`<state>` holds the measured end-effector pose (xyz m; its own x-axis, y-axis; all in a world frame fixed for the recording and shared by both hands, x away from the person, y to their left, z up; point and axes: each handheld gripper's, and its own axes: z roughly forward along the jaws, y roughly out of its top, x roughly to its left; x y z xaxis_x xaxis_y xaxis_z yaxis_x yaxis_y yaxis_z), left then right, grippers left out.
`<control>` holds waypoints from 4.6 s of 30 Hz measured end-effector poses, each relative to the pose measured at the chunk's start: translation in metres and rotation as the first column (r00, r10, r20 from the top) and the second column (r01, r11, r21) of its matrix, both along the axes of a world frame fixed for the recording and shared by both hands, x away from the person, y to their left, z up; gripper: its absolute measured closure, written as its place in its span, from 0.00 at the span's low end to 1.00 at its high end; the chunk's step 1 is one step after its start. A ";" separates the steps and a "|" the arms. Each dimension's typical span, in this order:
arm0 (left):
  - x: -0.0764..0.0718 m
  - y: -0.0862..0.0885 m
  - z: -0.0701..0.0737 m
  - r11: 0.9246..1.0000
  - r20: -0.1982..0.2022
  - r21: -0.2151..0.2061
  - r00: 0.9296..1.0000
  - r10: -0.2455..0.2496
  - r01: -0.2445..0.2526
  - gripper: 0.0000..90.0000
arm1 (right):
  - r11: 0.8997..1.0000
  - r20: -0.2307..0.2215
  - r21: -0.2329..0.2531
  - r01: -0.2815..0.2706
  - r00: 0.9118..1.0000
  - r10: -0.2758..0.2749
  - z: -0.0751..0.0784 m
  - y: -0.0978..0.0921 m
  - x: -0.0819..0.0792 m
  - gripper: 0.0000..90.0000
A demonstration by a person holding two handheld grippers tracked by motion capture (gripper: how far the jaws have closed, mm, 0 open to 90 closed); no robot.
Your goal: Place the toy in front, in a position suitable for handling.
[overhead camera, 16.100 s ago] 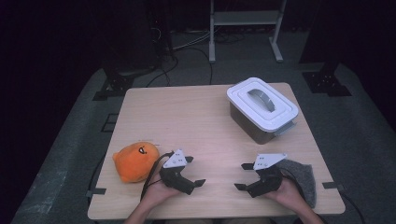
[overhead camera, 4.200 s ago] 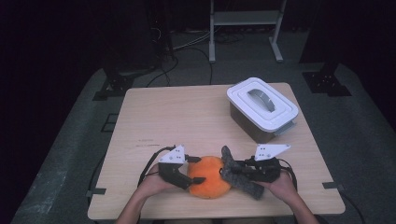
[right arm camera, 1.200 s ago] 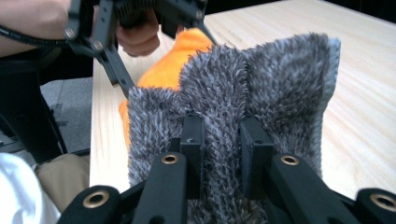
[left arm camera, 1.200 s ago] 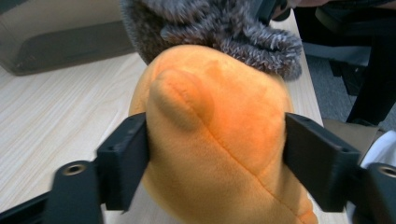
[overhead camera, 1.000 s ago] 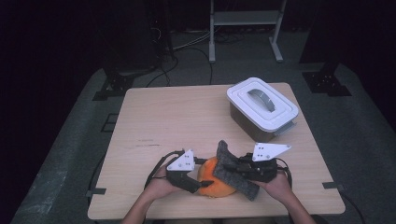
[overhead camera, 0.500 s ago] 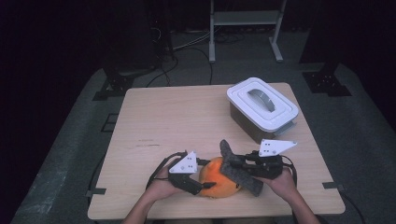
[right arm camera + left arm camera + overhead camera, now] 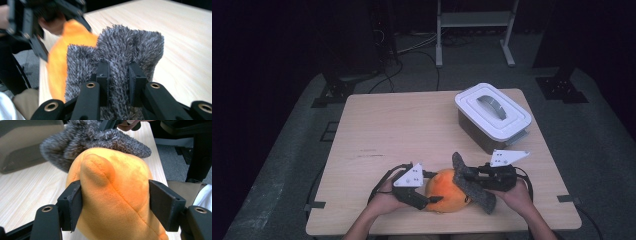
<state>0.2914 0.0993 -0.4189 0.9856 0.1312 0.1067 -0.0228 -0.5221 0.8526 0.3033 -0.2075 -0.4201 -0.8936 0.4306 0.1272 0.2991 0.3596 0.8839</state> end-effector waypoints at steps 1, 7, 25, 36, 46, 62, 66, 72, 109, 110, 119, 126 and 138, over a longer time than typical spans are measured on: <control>0.001 0.001 0.000 1.000 -0.002 0.002 1.000 0.003 -0.003 0.35 | 1.000 -0.009 -0.006 0.008 1.000 -0.008 -0.001 -0.002 0.000 0.81; 0.006 0.005 -0.001 0.999 -0.024 0.008 0.999 0.043 -0.042 0.34 | 0.999 0.055 0.024 -0.036 0.998 0.034 0.010 0.010 -0.012 0.81; 0.008 0.016 0.009 0.989 0.035 -0.105 0.994 0.104 -0.100 0.29 | 1.000 0.073 -0.008 0.000 0.997 0.001 -0.001 0.028 -0.001 0.81; 0.016 0.018 -0.005 0.981 0.011 -0.032 0.982 0.191 -0.190 0.35 | 1.000 0.093 0.000 0.017 0.996 -0.017 0.009 0.026 -0.005 0.81; 0.019 0.027 0.001 0.975 -0.048 -0.158 0.988 0.148 -0.153 0.32 | 0.999 0.099 -0.031 -0.006 0.995 0.009 0.003 0.032 -0.007 0.81; 0.018 0.019 -0.008 0.994 -0.066 -0.068 0.994 0.081 -0.086 0.39 | 0.995 0.097 -0.054 0.089 0.992 -0.083 -0.008 0.027 0.013 0.81; 0.018 0.018 -0.009 0.991 -0.061 -0.054 0.991 0.121 -0.124 0.41 | 0.996 0.117 -0.042 0.075 0.991 -0.070 0.001 0.028 0.006 0.82; 0.022 0.019 -0.010 0.980 -0.085 -0.063 0.980 0.183 -0.188 0.43 | 0.998 0.161 -0.067 0.009 0.987 0.002 0.009 0.037 -0.014 0.82; 0.026 0.023 -0.009 0.972 -0.126 -0.131 0.976 0.176 -0.193 0.54 | 0.996 0.177 -0.084 -0.007 0.984 0.022 0.006 0.028 -0.015 0.82; 0.026 0.023 -0.010 0.971 -0.130 -0.136 0.975 0.182 -0.199 0.54 | 0.997 0.181 -0.081 -0.019 0.983 0.033 0.007 0.031 -0.017 0.82; 0.027 0.025 -0.006 0.966 -0.128 -0.145 0.972 0.195 -0.213 0.54 | 0.985 0.194 -0.171 -0.027 0.979 0.061 0.001 0.036 -0.016 0.83; 0.025 0.021 -0.007 0.967 -0.130 -0.152 0.974 0.183 -0.202 0.53 | 0.990 0.187 -0.142 0.001 0.982 0.026 0.005 0.023 -0.015 0.83; 0.026 0.017 -0.009 0.962 -0.136 -0.157 0.970 0.202 -0.222 0.53 | 0.978 0.204 -0.188 -0.087 0.971 0.126 0.005 0.042 -0.024 0.83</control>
<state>0.3174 0.1162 -0.4279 0.9374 0.3446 -0.0503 0.1786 -0.3515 0.9190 0.2789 -0.1655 -0.4156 -0.9335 0.3298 -0.1411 0.0618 0.5353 0.8424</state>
